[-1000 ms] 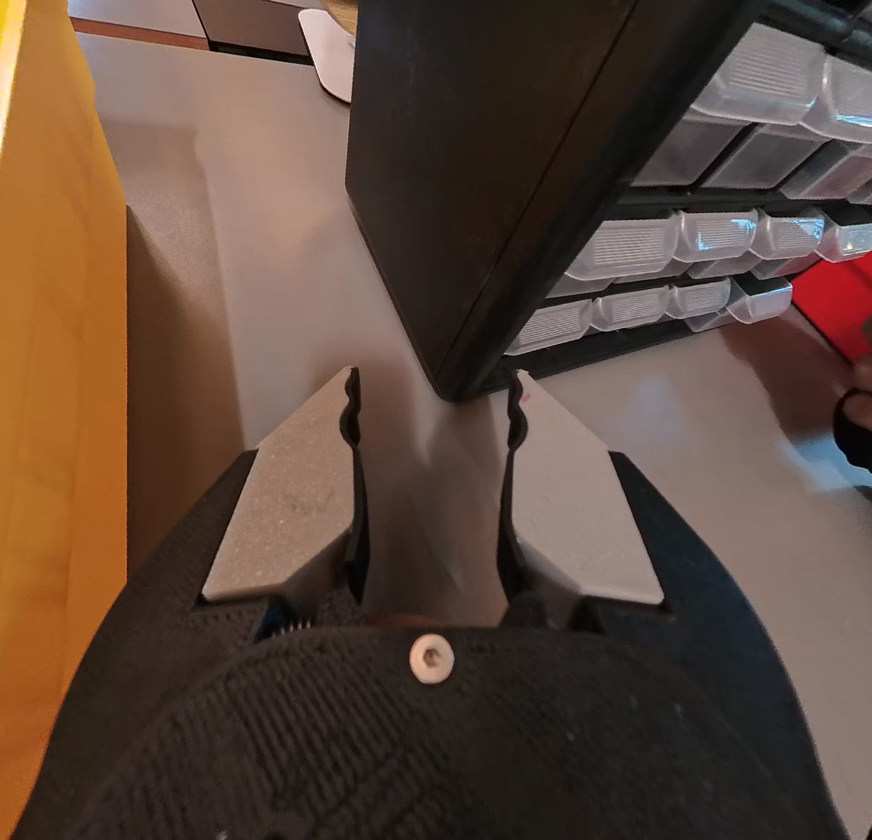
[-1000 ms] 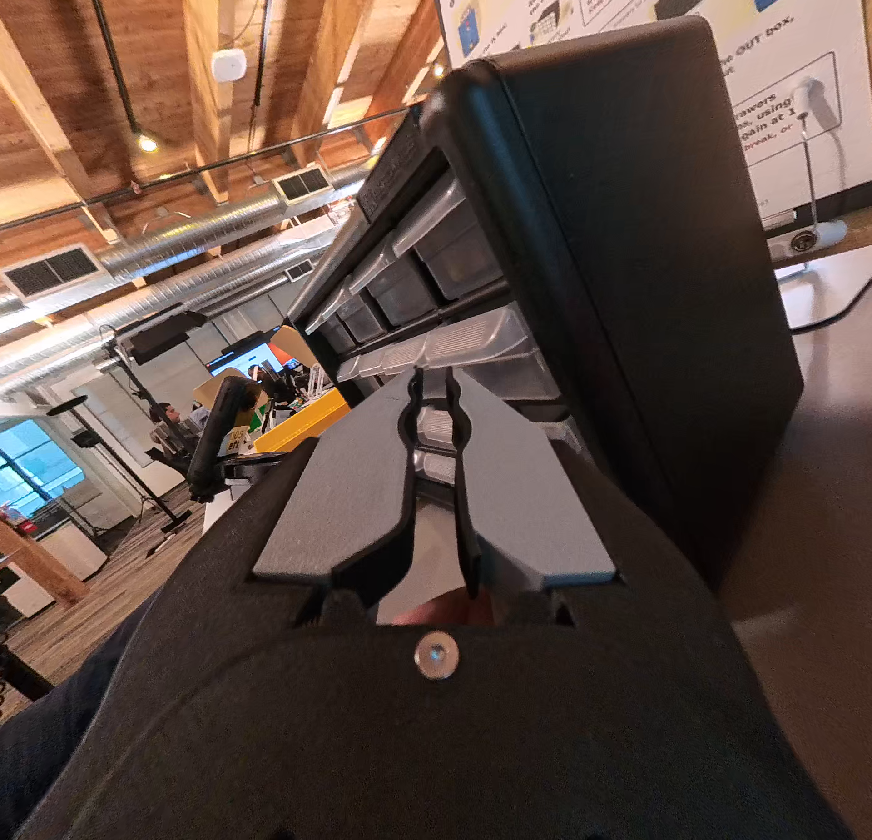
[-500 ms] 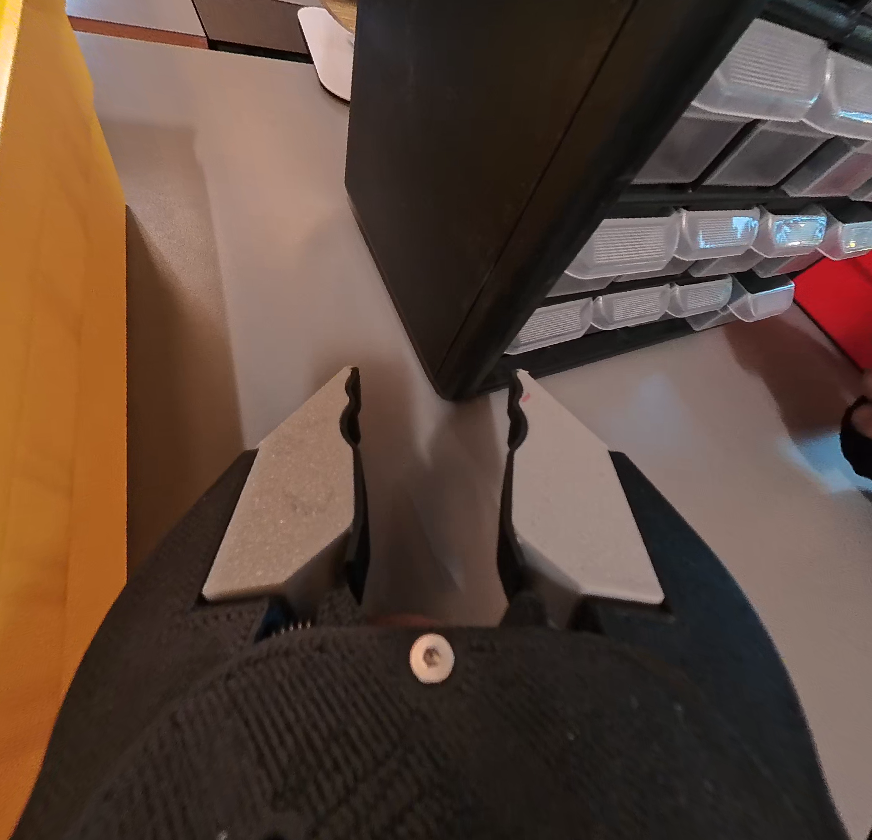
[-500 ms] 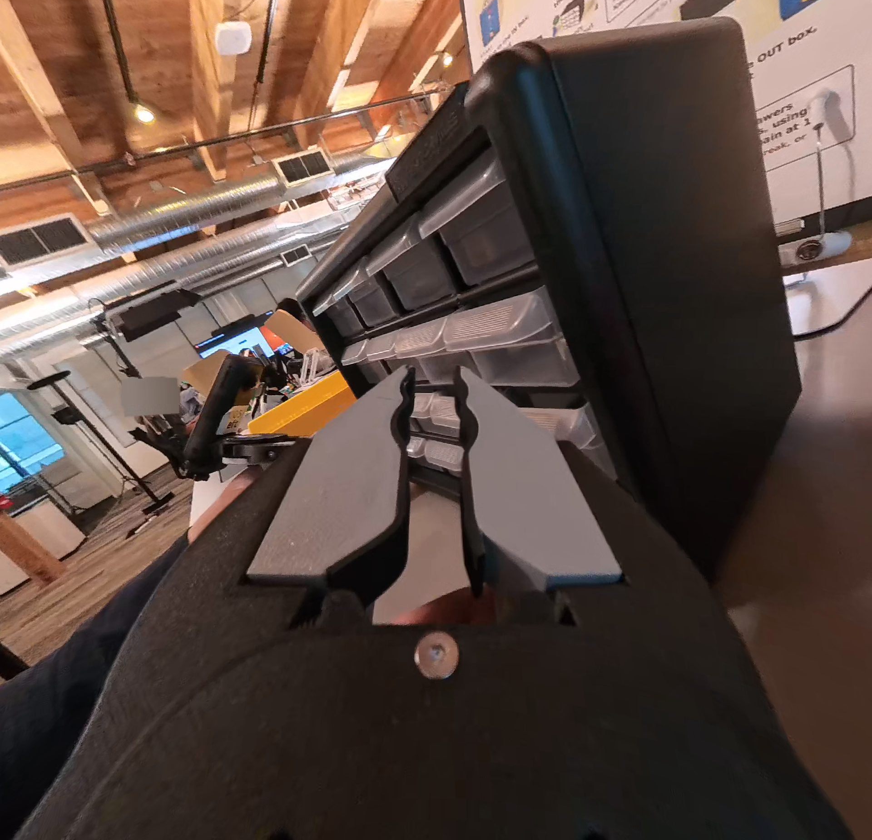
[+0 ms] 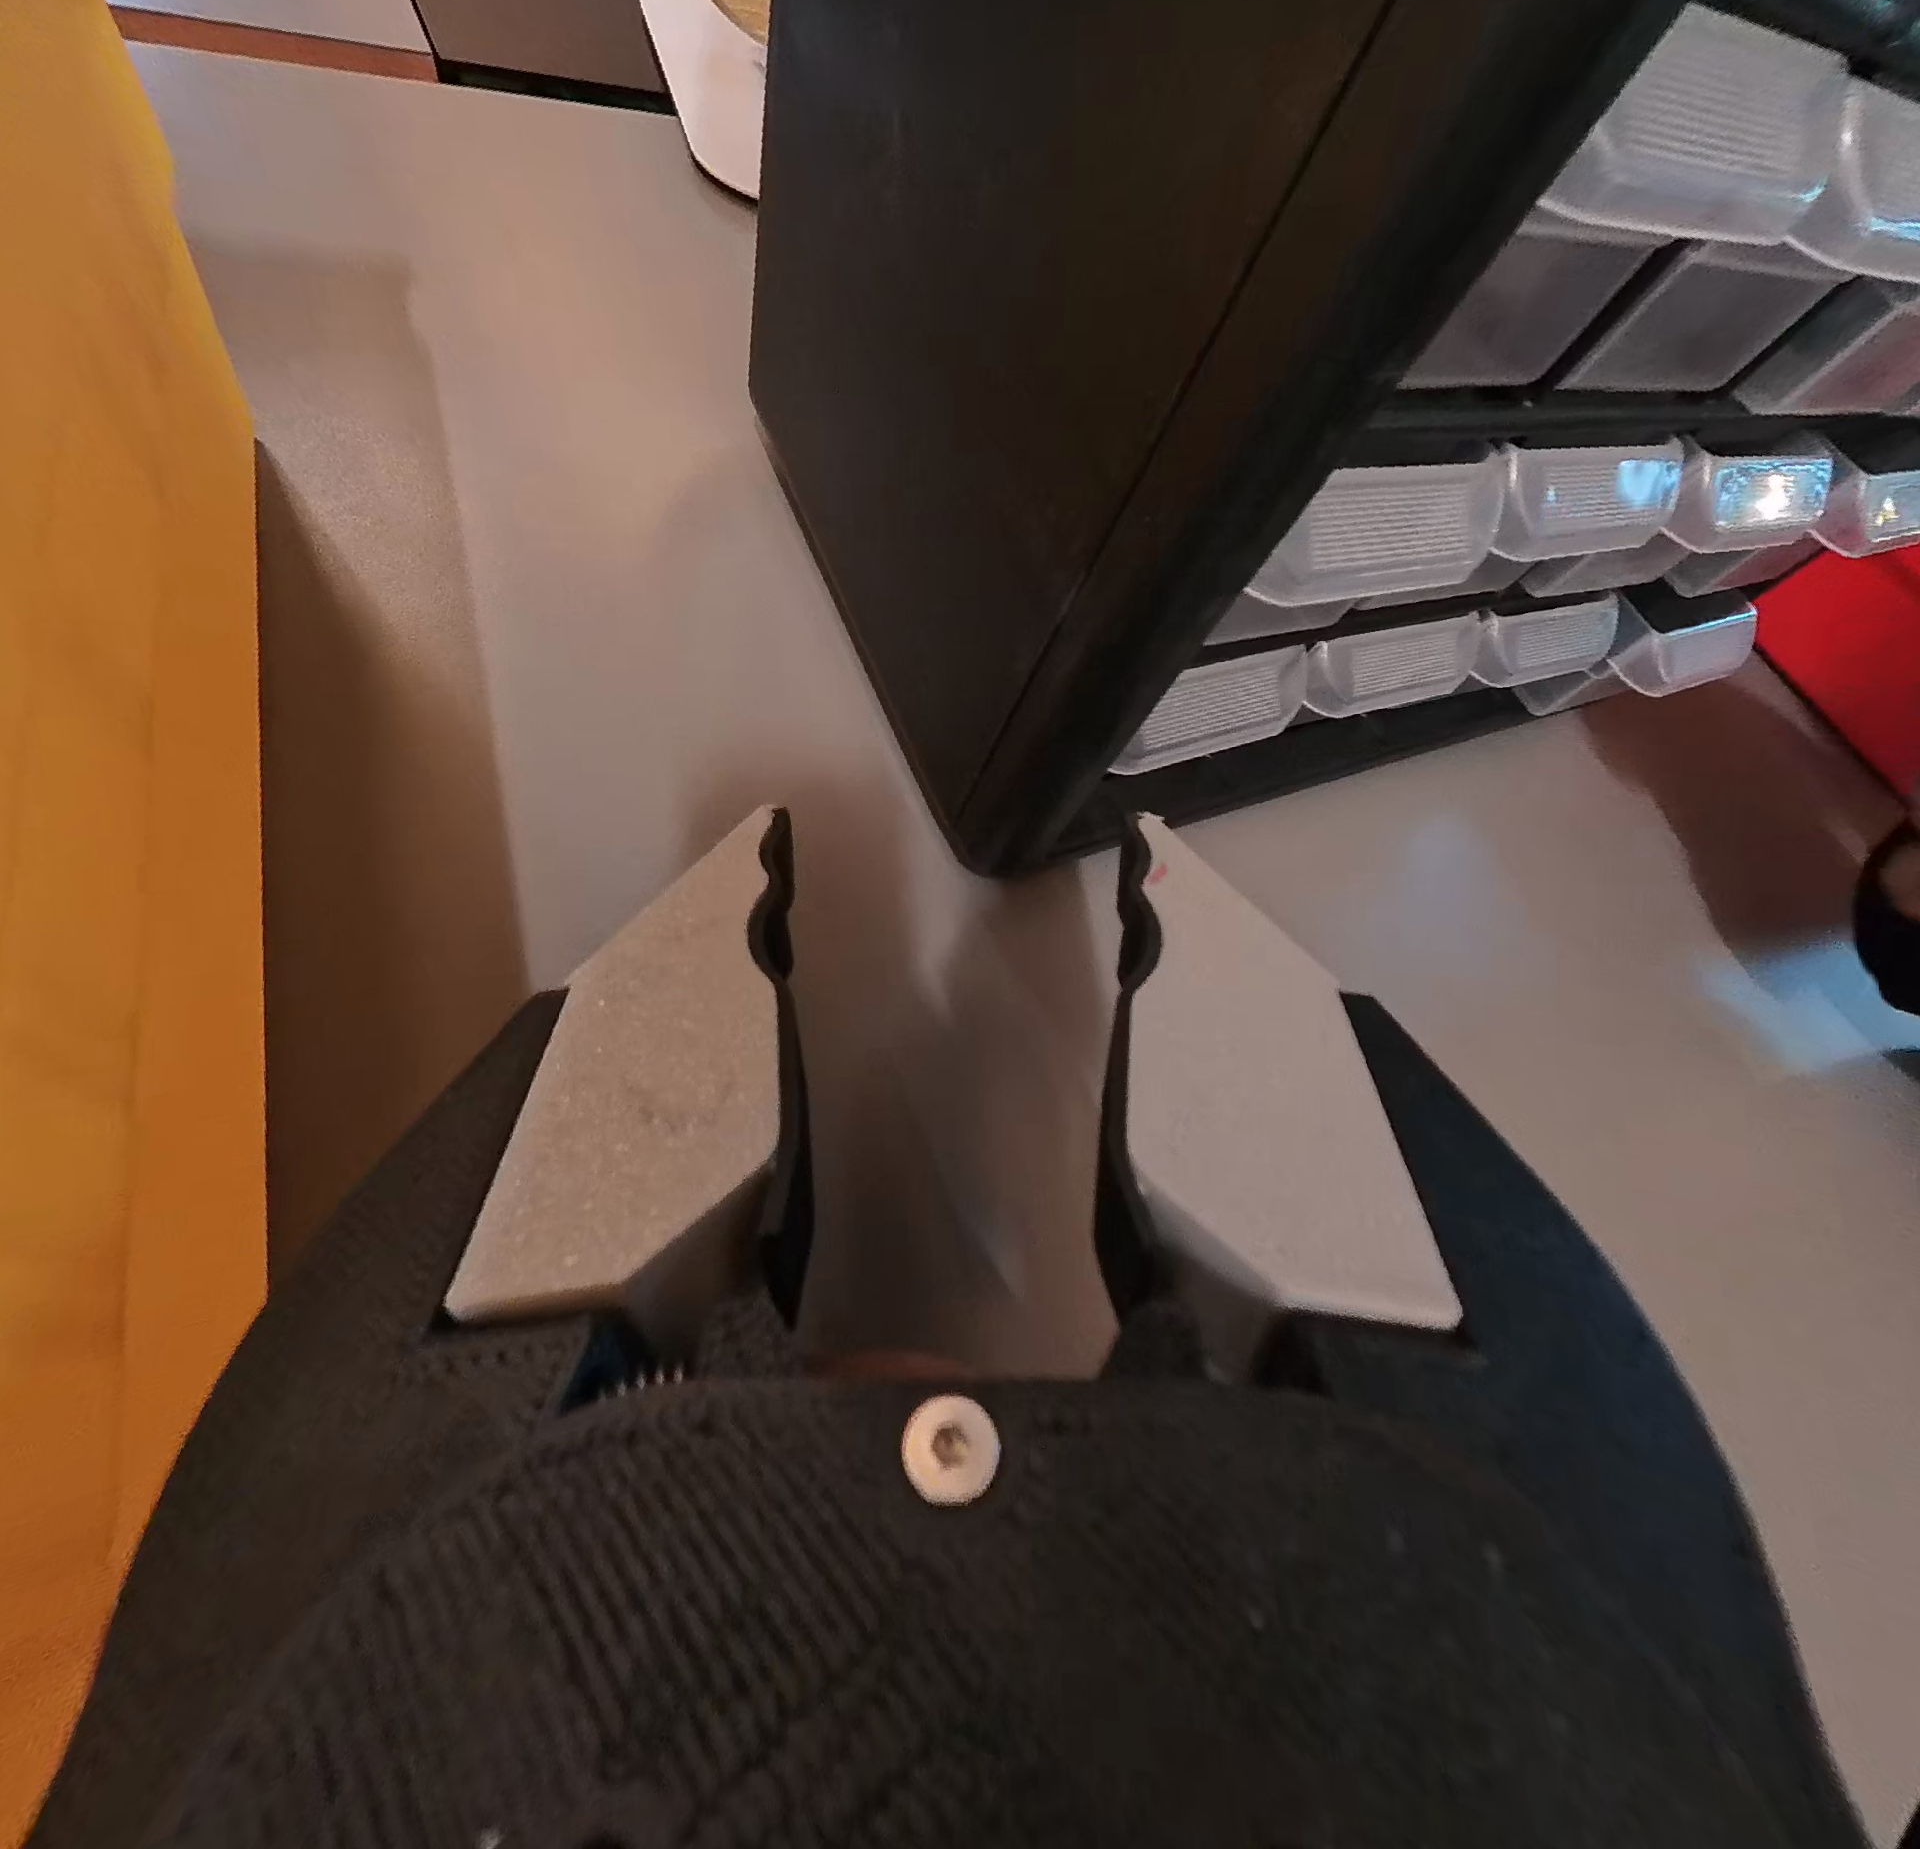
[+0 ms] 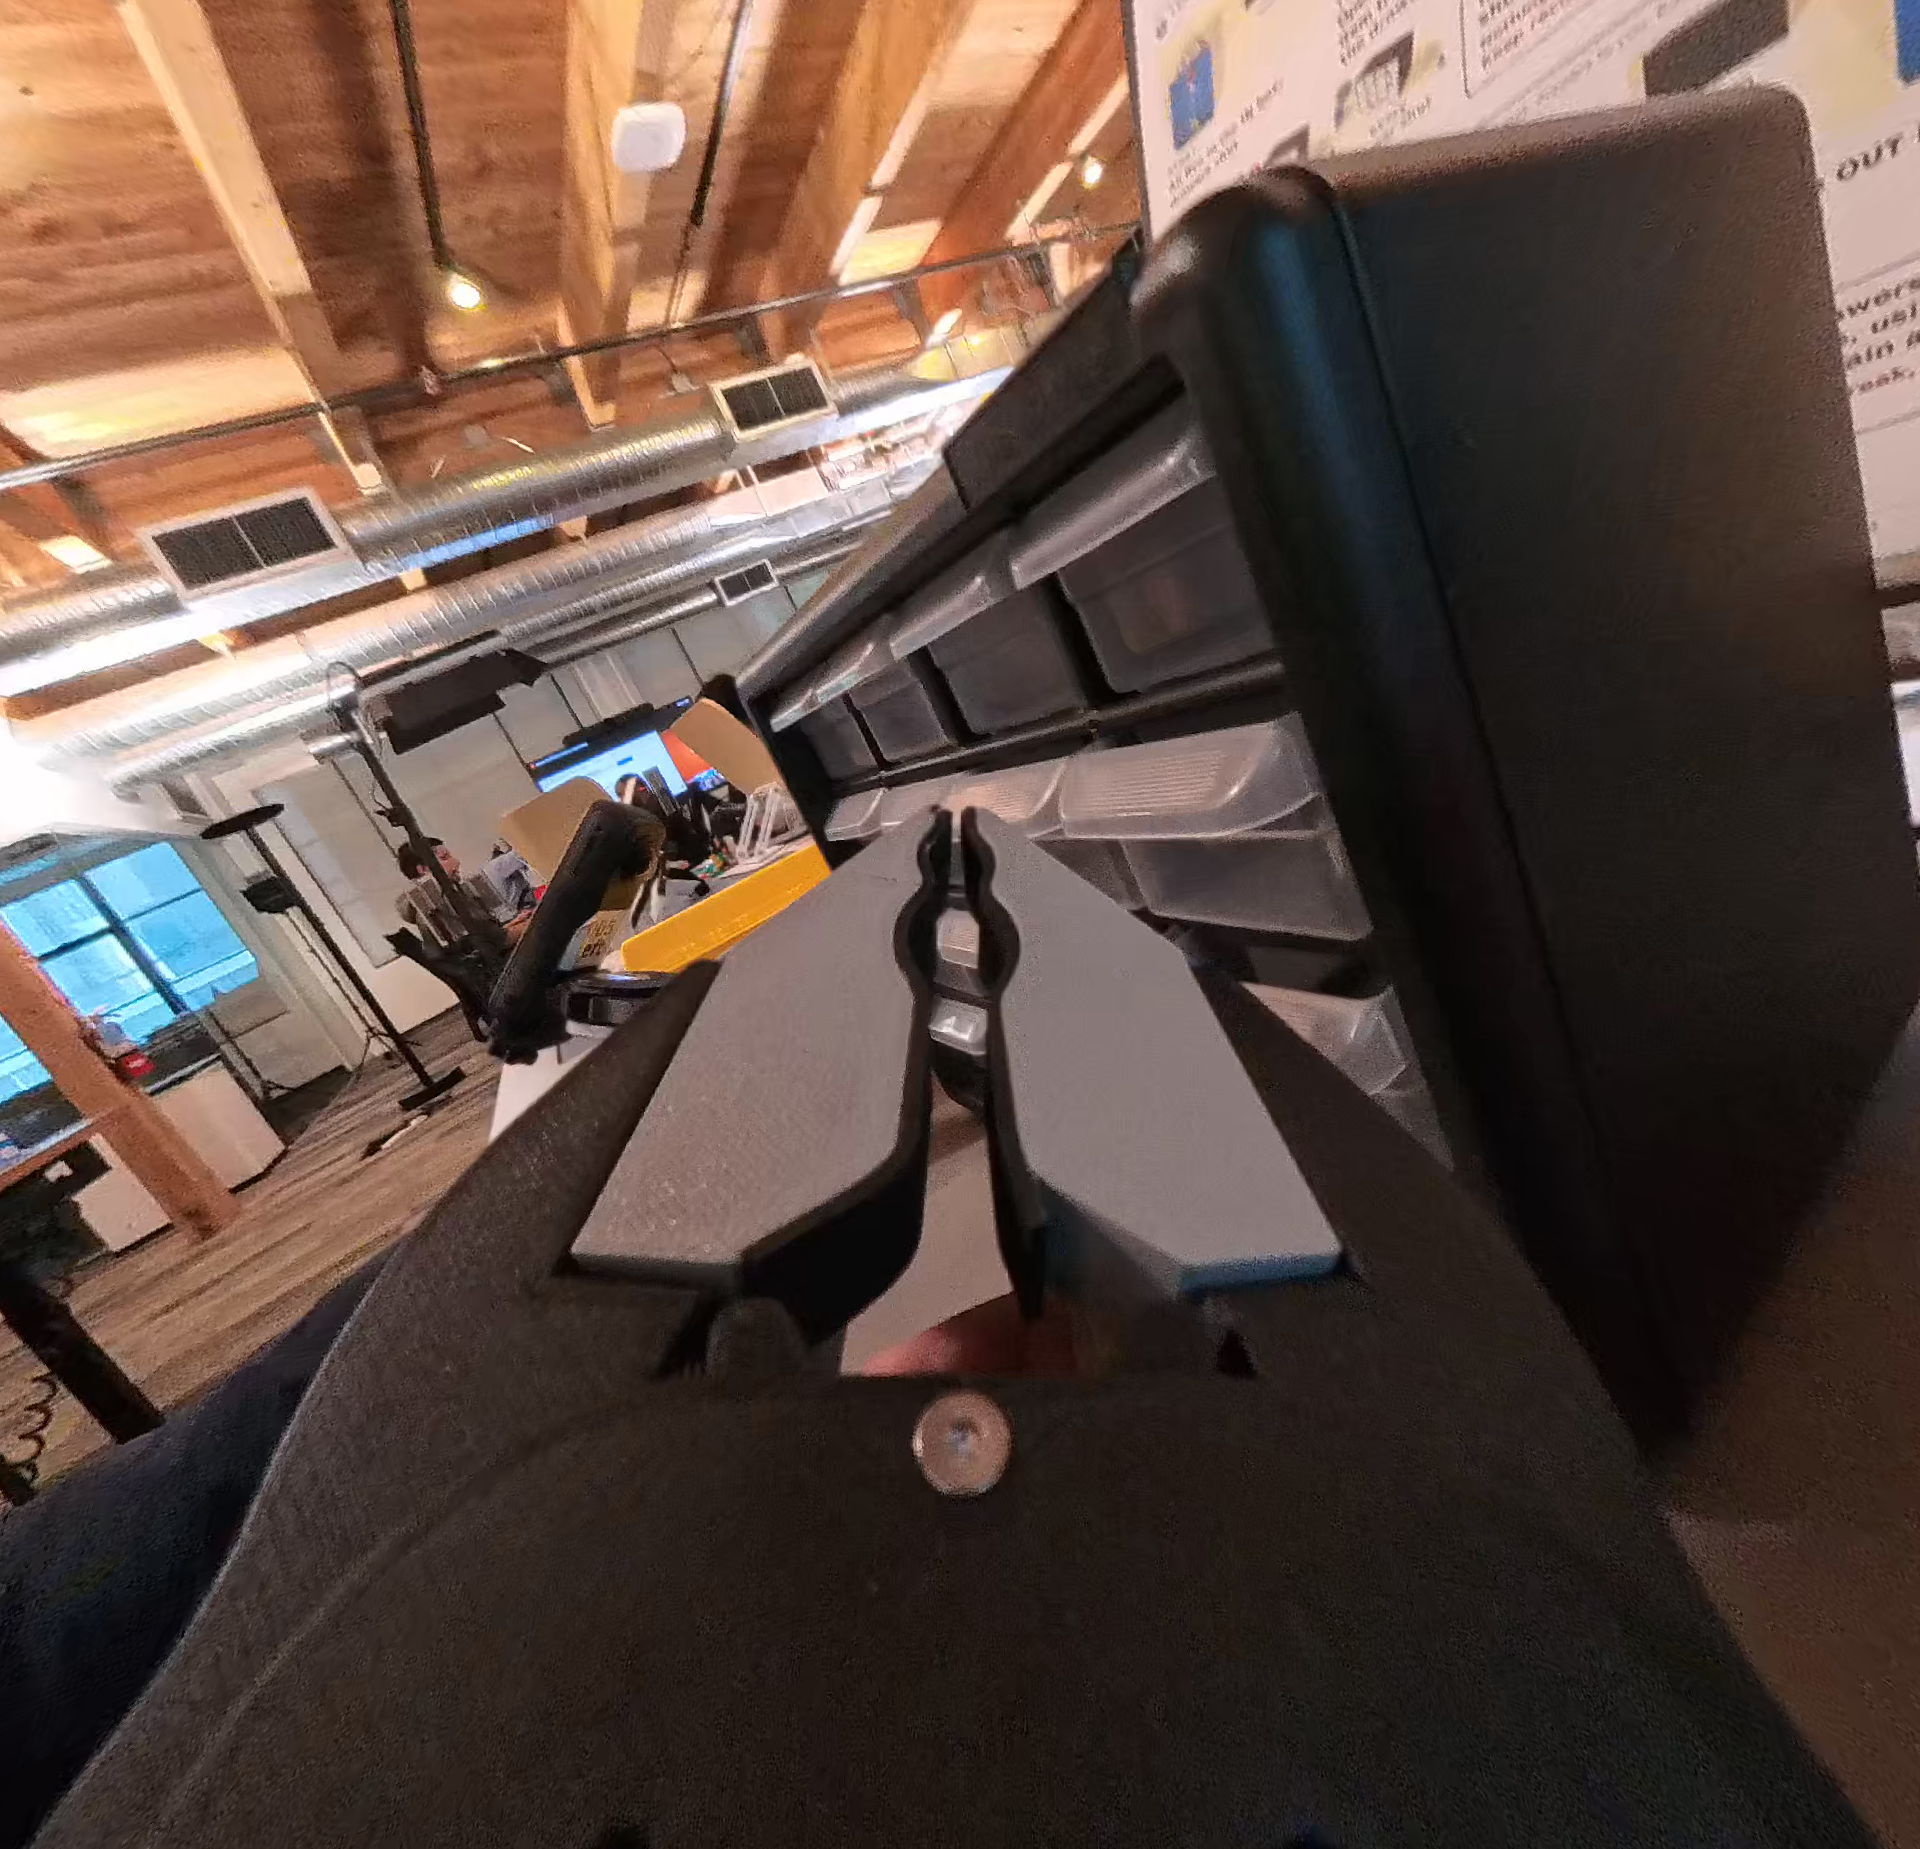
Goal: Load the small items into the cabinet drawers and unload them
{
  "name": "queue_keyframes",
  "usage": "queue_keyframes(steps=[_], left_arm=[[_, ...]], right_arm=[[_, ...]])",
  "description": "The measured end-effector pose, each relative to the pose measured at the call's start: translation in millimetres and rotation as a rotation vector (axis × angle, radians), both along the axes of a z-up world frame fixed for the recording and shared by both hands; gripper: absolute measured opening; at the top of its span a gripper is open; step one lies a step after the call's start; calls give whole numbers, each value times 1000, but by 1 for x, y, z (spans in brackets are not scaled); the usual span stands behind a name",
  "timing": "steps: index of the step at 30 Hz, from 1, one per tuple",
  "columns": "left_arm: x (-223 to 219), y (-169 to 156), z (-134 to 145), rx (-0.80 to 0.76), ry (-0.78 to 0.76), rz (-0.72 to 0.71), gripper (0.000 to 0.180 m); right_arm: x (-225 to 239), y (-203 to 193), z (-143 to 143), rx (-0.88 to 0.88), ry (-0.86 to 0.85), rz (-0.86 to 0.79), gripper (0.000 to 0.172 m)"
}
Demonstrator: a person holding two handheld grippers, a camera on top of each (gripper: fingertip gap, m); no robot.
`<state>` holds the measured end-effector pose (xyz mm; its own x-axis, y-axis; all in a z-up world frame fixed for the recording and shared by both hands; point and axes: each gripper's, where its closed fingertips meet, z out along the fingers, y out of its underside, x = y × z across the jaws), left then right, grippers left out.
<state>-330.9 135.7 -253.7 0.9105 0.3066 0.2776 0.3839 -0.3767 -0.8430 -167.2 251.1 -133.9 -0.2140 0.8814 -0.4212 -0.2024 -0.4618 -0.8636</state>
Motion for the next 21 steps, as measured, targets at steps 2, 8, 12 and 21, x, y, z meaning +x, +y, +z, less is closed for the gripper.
queue_keyframes(steps=[2, 8, 12, 21], left_arm=[[0, 0, 0, -3, 0, -3, 62], [1, 0, 0, 4, -6, -5, 61], [1, 0, 0, 4, -2, -3, 61], [0, 0, 1, 6, -3, -1, 61]], right_arm=[[1, 2, -4, 18, -22, -27, 1], [0, 10, -22, -35, -102, -58, 18], [-3, 24, -19, -105, -82, -92, 20], [-2, 22, -10, -194, -4, -17, 10]])
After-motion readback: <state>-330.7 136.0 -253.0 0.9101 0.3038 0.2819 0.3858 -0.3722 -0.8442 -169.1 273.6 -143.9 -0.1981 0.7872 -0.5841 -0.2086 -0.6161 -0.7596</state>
